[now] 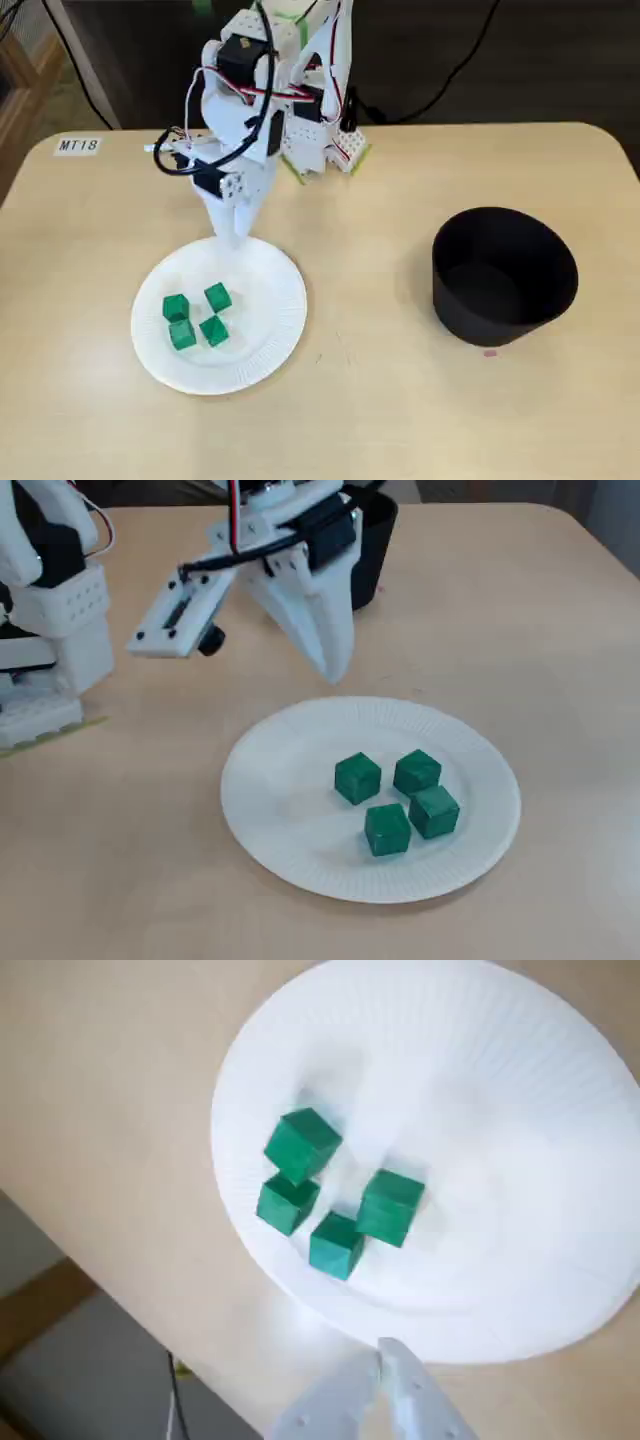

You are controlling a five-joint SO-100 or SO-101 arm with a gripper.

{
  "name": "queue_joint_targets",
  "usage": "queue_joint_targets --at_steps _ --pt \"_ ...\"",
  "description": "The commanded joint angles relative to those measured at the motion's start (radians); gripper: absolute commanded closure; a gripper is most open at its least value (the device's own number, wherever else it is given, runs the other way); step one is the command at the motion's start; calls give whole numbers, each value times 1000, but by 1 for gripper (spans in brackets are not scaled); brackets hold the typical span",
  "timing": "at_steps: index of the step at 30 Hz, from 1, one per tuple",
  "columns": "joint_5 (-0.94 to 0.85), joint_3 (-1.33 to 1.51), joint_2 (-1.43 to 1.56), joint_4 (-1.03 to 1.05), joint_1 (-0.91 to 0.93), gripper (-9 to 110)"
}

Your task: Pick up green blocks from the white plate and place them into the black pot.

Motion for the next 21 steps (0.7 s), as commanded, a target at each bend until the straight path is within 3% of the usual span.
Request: queue_joint_targets --at_steps 1,11,16,21 --pt "38 -115 -72 25 37 104" --pt "57 -518 -437 275 63 103" --pt "35 -626 -522 348 72 86" --pt "51 -638 -554 379 98 80"
